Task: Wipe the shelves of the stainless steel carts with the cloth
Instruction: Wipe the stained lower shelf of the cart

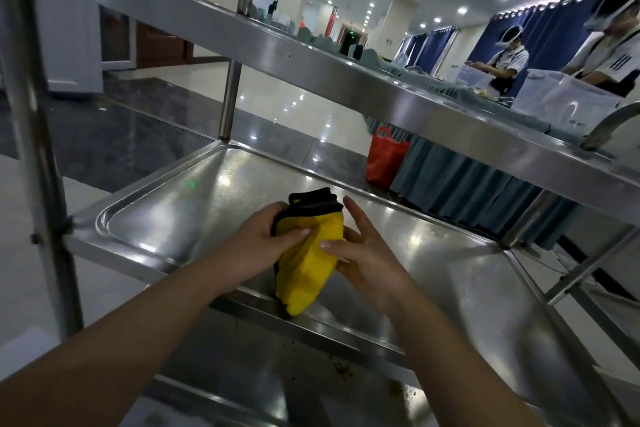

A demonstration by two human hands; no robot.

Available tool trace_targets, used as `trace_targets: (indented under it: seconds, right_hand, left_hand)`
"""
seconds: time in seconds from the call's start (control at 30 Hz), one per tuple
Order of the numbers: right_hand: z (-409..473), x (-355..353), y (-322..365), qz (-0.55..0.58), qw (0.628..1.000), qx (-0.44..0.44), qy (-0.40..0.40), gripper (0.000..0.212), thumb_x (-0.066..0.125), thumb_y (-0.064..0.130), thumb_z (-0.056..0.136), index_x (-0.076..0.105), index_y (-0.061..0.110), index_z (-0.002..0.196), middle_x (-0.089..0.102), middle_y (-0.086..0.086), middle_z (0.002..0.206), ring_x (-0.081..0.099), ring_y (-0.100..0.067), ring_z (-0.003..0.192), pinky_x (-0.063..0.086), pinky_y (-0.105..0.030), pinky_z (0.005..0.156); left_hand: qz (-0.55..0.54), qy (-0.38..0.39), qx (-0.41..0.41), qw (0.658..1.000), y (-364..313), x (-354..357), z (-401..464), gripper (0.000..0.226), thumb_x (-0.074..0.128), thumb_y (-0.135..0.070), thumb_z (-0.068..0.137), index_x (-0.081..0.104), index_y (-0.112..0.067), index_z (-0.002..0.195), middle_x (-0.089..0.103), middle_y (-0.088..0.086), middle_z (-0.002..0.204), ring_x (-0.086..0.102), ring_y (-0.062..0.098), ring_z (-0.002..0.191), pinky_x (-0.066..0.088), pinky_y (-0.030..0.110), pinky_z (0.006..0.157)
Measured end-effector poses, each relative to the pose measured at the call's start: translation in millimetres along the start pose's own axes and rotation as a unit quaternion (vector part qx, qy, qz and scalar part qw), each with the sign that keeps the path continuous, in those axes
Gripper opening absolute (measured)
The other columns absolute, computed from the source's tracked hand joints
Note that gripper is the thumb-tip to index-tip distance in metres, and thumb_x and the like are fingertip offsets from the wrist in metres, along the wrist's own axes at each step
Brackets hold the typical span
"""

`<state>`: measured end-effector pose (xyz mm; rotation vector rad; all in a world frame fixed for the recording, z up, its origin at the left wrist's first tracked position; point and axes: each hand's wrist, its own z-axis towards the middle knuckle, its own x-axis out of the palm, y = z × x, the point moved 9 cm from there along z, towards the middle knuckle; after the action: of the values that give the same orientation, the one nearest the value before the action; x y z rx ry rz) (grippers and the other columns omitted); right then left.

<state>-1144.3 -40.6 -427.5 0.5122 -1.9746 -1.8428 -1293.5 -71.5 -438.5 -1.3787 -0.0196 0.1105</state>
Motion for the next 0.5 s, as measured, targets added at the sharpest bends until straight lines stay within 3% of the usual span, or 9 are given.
trace_targets:
  seconds: [0.1,0.17,0.23,0.3,0.37,0.43,0.5]
  right_hand:
    - [11,-16,0,-0.062,0.997,0.013,-0.054,0.103,0.088,0.011,0.055,0.037,0.039,0.140,0.062,-0.007,0.123,0.067,-0.022,0.104,0.058,-0.035,0.080]
    - [19,-29,8,-0.132,0.986,-0.006,-0.103,0.092,0.088,0.007,0.060,0.044,0.029,0.138,0.062,-0.005,0.124,0.065,-0.022,0.106,0.056,-0.040,0.087]
    - [25,-40,21,-0.188,0.970,-0.027,-0.149,0.075,0.089,0.010,0.062,0.054,0.023,0.128,0.064,-0.006,0.123,0.063,-0.022,0.105,0.054,-0.042,0.090]
    - [28,-48,36,-0.247,0.950,-0.052,-0.187,0.055,0.090,0.018,0.062,0.058,0.025,0.106,0.065,-0.004,0.113,0.063,-0.018,0.098,0.053,-0.037,0.085]
    - [29,-45,56,-0.364,0.902,-0.117,-0.201,0.044,0.088,0.028,0.064,0.056,0.022,0.094,0.063,-0.006,0.102,0.061,-0.020,0.094,0.051,-0.036,0.079]
    - [18,-31,69,-0.463,0.840,-0.211,-0.189,0.036,0.081,0.033,0.069,0.054,0.019,0.088,0.058,-0.008,0.096,0.058,-0.022,0.088,0.049,-0.036,0.071]
    - [0,-13,64,-0.543,0.773,-0.294,-0.145,0.030,0.073,0.031,0.072,0.058,0.014,0.092,0.059,-0.008,0.101,0.057,-0.023,0.090,0.047,-0.036,0.073]
  left_hand:
    - [0.013,-0.066,0.023,0.997,-8,-12,4,0.021,0.070,-0.017,0.086,0.057,-0.020,0.102,0.067,0.006,0.100,0.066,0.022,0.094,0.055,0.034,0.075]
    - [0.032,-0.086,0.049,0.995,-17,-17,5,0.028,0.073,-0.013,0.083,0.056,-0.025,0.102,0.066,0.005,0.099,0.066,0.014,0.088,0.052,0.024,0.067]
    - [0.062,-0.075,0.080,0.992,-27,-17,7,0.042,0.074,-0.008,0.081,0.053,-0.031,0.110,0.066,0.005,0.100,0.065,0.013,0.091,0.054,0.027,0.075]
    - [0.121,-0.066,0.112,0.984,-33,-17,9,0.055,0.070,-0.005,0.083,0.050,-0.033,0.126,0.066,0.003,0.102,0.063,0.014,0.097,0.054,0.033,0.084]
    - [0.193,-0.101,0.153,0.964,-42,-22,6,0.057,0.065,-0.004,0.086,0.050,-0.029,0.135,0.065,-0.003,0.109,0.059,0.009,0.101,0.051,0.024,0.085]
    - [0.291,-0.151,0.234,0.915,-59,-24,-4,0.048,0.063,0.004,0.082,0.061,-0.019,0.124,0.067,0.000,0.110,0.058,0.011,0.098,0.042,0.016,0.085]
    - [0.392,-0.145,0.280,0.864,-62,-14,-11,0.038,0.065,0.010,0.074,0.066,-0.010,0.106,0.068,0.009,0.098,0.061,0.025,0.088,0.044,0.024,0.078]
